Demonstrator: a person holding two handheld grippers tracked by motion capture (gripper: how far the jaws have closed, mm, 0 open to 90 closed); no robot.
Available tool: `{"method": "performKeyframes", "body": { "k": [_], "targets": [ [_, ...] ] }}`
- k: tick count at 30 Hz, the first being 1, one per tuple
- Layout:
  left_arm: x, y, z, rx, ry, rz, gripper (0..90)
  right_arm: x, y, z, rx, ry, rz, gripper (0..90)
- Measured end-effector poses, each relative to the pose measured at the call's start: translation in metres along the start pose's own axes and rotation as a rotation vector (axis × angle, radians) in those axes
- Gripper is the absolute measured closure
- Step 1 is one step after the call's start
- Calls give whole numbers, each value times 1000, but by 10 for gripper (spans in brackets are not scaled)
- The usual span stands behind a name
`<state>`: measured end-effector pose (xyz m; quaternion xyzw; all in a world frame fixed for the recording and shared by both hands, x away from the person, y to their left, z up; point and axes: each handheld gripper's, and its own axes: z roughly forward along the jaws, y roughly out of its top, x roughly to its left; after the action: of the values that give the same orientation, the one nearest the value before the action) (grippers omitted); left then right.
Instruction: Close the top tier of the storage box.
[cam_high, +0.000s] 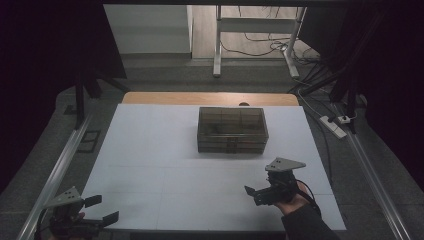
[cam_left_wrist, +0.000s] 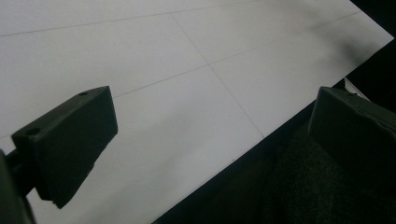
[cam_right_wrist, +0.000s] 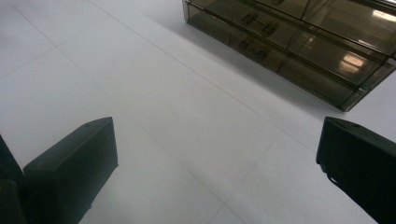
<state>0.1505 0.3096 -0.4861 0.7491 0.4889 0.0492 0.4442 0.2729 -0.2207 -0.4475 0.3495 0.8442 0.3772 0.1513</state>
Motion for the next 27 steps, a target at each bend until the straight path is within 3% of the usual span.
{"method": "performKeyframes", "body": {
  "k": [27],
  "targets": [
    [1, 0, 0, -7, -5, -5, 0, -1, -18, -13, 17, -33, 6, 0]
  ]
}}
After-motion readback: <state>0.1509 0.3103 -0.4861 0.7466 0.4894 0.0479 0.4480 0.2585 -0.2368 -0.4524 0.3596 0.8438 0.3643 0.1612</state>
